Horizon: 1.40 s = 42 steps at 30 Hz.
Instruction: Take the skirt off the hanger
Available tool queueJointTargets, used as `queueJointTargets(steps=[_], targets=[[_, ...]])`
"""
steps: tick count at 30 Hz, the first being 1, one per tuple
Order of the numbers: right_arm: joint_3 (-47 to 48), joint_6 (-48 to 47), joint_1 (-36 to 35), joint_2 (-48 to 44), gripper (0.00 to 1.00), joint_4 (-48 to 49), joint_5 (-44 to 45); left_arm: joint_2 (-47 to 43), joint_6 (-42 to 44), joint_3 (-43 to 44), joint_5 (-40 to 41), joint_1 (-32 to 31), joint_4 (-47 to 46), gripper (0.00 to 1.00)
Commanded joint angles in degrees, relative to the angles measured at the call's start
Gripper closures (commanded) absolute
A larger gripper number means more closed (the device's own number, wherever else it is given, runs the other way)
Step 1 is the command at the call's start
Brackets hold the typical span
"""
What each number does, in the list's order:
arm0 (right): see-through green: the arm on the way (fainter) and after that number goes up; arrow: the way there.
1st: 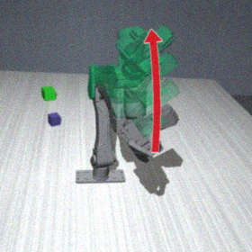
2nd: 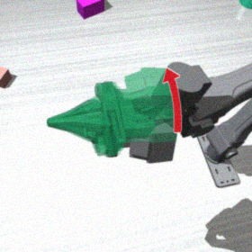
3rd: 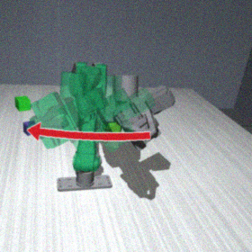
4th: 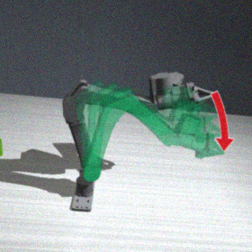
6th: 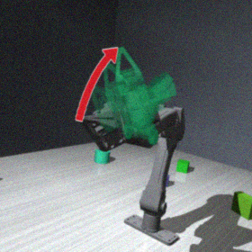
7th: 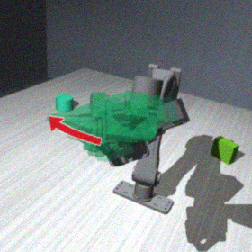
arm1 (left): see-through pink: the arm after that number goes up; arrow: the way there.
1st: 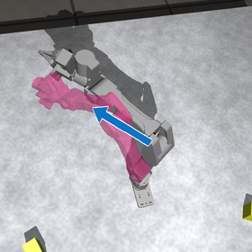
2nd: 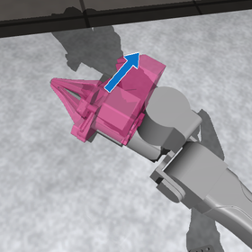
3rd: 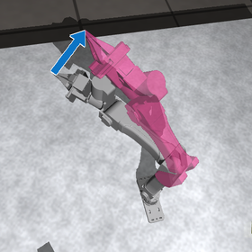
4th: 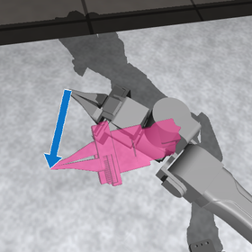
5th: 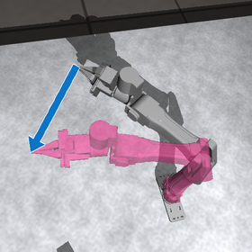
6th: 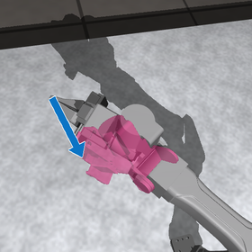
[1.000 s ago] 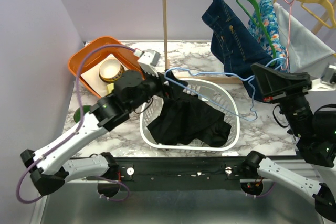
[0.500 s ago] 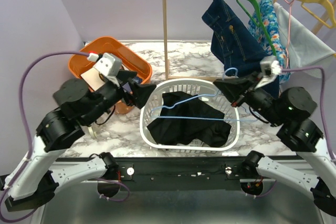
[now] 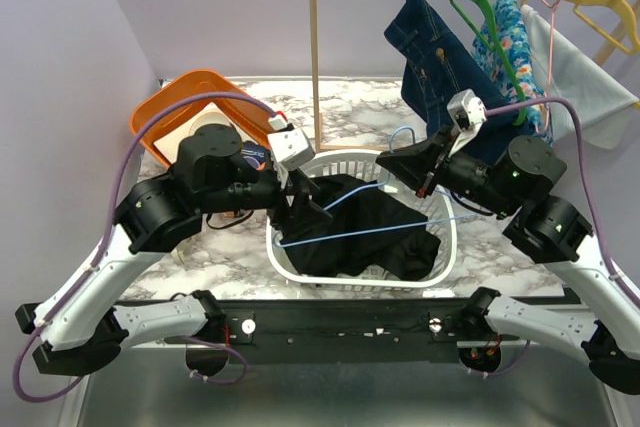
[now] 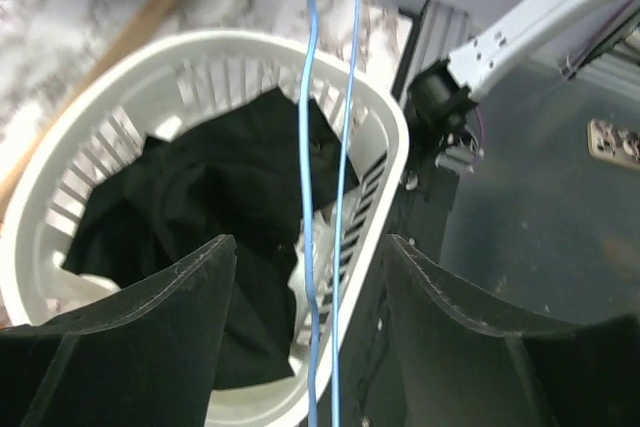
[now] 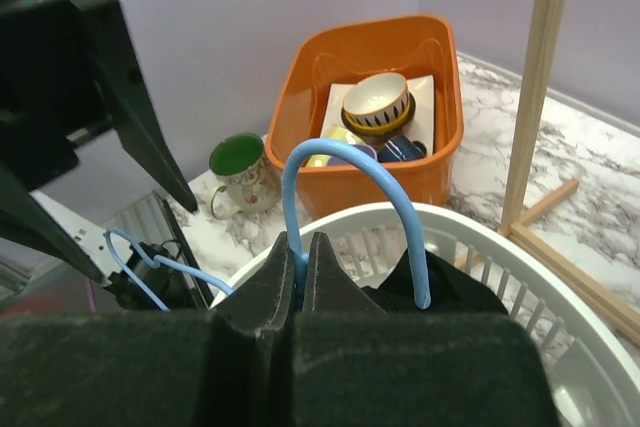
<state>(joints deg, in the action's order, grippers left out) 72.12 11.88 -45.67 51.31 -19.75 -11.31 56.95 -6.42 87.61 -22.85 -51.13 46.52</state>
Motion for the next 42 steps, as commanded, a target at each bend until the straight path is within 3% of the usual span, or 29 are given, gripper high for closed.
queueJointTargets(steps=[1, 5, 9, 10, 12, 16, 17, 18, 19, 22, 25, 34, 42], targets=[[1.89, -0.63, 0.23, -0.77, 0.99, 3.31, -2.31, 1.49, 1.23, 1.51, -1.67, -0.11, 6.91, 0.34], [0.92, 0.16, 0.23, -1.91, 0.99, 5.33, -0.56, 1.59, 2.02, 0.89, -2.81, -0.11, 6.92, 0.40], [0.48, 0.69, 0.23, -2.44, 0.99, 5.69, 1.29, 0.80, 2.29, -0.42, -3.08, -0.11, 5.43, 0.55], [0.57, 0.69, 0.23, -2.44, 0.99, 5.77, 1.47, 0.71, 1.94, -0.77, -3.60, -0.11, 4.64, 0.65], [0.57, 0.95, 0.23, -2.18, 0.99, 5.77, 1.47, 0.79, 1.49, -1.30, -4.65, -0.11, 3.76, 0.71], [0.48, 1.39, 0.23, -1.92, 0.99, 6.39, 1.29, 0.89, 0.27, -2.44, -6.50, -0.11, 0.95, 1.00], [0.48, 1.74, 0.23, -2.00, 0.99, 6.39, 1.47, 0.71, -0.52, -2.80, -5.37, -0.11, 0.33, 1.00], [0.57, 2.09, 0.23, -1.92, 0.91, 6.39, 1.90, 0.45, -0.79, -2.97, -4.67, -0.11, -0.20, 1.00], [0.66, 2.53, 0.23, -2.00, 0.62, 6.21, 2.60, 0.27, -1.05, -2.97, -3.79, -0.11, -0.64, 1.00], [1.88, 3.85, 0.23, -2.18, 0.23, 4.90, 4.28, -0.26, -1.76, -2.54, 2.70, -0.11, -0.21, 1.00], [2.94, 5.43, 0.23, -3.14, 0.00, 3.40, 5.16, -0.70, -0.88, -2.19, 8.25, -0.19, 1.20, 1.00], [2.07, 10.62, 0.23, -11.84, 0.00, 0.85, 13.24, 2.10, -3.60, 0.26, 22.40, -0.11, -1.08, 1.00], [-1.80, 13.08, 0.23, -20.37, 0.00, 3.14, 20.79, 9.05, -5.10, 6.51, 41.54, -0.11, -4.94, 1.00]])
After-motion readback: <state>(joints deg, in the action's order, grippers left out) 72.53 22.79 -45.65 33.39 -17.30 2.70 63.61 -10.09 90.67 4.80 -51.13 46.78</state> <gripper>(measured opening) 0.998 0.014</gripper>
